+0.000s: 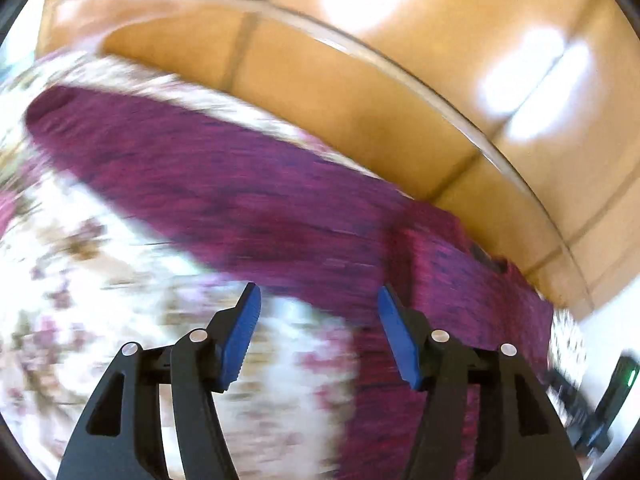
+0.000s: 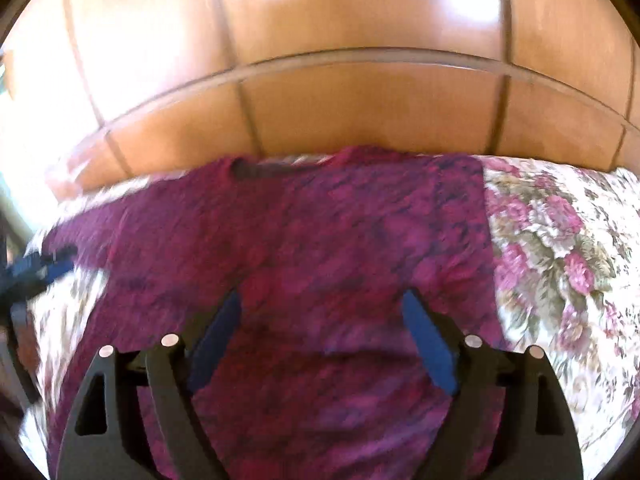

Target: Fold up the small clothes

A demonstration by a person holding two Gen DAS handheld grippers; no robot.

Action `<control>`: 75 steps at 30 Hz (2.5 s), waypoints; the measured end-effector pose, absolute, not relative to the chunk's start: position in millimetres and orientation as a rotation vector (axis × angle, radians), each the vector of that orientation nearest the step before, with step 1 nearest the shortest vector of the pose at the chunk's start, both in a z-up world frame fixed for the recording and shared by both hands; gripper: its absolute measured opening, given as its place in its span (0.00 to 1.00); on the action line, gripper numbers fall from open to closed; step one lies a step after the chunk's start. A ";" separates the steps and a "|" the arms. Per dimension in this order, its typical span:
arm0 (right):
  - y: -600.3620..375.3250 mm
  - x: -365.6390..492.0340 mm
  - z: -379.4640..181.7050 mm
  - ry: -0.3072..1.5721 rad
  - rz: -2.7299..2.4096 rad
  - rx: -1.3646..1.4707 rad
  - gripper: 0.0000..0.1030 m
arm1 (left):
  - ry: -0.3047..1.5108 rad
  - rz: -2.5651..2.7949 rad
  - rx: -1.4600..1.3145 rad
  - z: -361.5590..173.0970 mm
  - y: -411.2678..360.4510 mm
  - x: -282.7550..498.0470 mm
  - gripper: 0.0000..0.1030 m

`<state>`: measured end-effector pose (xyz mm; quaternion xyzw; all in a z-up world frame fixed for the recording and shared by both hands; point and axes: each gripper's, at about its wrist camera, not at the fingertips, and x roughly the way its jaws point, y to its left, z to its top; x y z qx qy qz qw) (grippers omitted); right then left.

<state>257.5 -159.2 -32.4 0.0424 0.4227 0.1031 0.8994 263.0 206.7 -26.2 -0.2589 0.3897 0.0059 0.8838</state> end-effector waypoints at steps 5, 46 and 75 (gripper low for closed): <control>-114.2 227.8 -55.9 0.908 0.280 -0.076 0.80 | 0.835 0.204 -0.742 -41.0 318.6 237.8 0.58; -125.5 229.0 -82.1 0.962 0.319 0.026 0.93 | 0.821 -0.342 -0.161 -18.6 42.2 278.9 0.46; -165.1 291.1 70.0 0.678 0.283 0.265 0.05 | 0.906 -0.087 -0.380 -43.3 134.1 246.7 0.63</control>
